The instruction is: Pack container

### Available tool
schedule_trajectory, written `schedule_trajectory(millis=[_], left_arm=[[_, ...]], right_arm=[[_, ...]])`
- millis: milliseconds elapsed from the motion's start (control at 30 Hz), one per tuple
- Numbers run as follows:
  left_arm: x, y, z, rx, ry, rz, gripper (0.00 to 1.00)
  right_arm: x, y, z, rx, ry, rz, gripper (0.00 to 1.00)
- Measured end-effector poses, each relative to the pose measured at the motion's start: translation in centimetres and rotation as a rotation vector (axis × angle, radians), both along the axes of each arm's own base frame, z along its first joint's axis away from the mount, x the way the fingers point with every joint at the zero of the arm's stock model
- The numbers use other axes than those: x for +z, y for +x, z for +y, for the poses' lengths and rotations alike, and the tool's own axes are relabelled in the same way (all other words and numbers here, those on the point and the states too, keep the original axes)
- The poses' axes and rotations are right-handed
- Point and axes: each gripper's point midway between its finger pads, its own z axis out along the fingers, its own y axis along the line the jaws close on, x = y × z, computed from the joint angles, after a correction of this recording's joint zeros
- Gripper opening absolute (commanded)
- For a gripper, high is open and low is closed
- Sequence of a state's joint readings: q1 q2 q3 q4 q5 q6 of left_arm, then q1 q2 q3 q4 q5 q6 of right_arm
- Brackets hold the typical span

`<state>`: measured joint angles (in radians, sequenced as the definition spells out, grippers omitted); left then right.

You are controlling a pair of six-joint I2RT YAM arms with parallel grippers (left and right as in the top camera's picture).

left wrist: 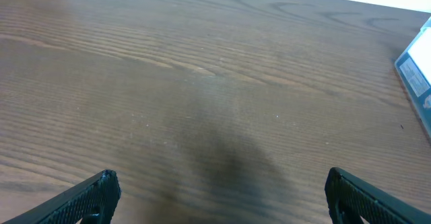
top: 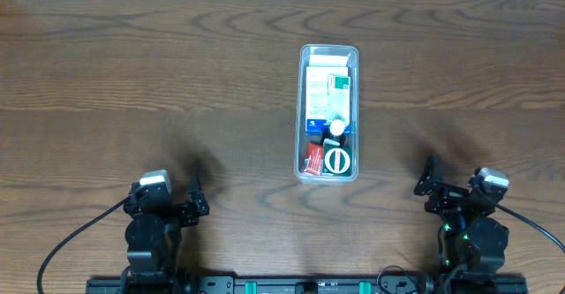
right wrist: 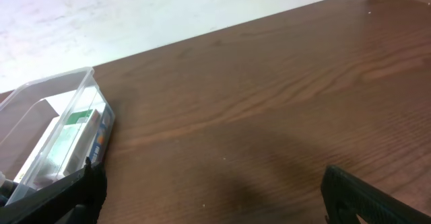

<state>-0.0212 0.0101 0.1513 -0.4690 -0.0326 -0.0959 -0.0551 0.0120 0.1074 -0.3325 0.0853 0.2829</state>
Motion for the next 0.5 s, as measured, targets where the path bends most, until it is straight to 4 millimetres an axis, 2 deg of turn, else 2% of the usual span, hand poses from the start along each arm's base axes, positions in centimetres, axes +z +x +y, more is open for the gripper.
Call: schedule_trajectory(millis=[500], left_arm=[[-0.01,0.0,0.0,0.0,0.0,0.0,0.98]], right_arm=[[0.0,0.0,0.0,0.0,0.0,0.0,0.99]])
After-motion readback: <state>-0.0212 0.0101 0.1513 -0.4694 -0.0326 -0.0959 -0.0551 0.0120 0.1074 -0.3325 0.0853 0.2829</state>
